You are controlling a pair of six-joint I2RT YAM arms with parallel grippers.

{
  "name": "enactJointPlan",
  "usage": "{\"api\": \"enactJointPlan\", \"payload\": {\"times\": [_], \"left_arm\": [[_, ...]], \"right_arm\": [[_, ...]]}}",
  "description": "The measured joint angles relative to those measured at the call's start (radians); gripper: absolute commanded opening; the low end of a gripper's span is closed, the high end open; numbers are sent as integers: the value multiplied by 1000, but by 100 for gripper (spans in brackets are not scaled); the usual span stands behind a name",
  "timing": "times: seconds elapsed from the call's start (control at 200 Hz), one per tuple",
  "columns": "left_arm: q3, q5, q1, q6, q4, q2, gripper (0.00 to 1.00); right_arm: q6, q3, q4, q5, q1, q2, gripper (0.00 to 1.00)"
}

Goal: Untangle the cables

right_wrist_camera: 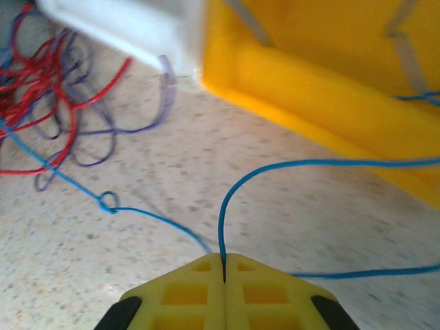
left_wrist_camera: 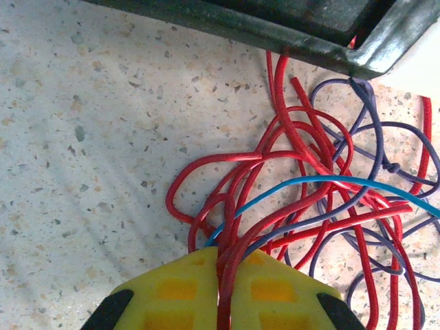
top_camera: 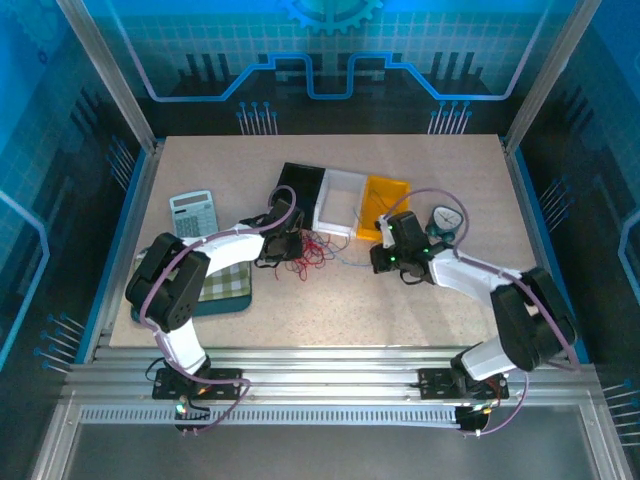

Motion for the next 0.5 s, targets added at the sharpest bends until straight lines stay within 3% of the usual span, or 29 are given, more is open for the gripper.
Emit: {"api": "enactJointPlan", "payload": {"times": [0.26, 0.43, 0.5], "left_arm": [[0, 2, 0, 8, 0, 0, 0], [0, 4, 0, 18, 0, 0, 0], [0, 4, 0, 19, 0, 0, 0]], "right_arm": [[-77, 136, -15, -148, 68, 146, 11], [-101, 219, -19, -193, 79, 201, 30], [-112, 239, -29, -199, 79, 225, 33]]}}
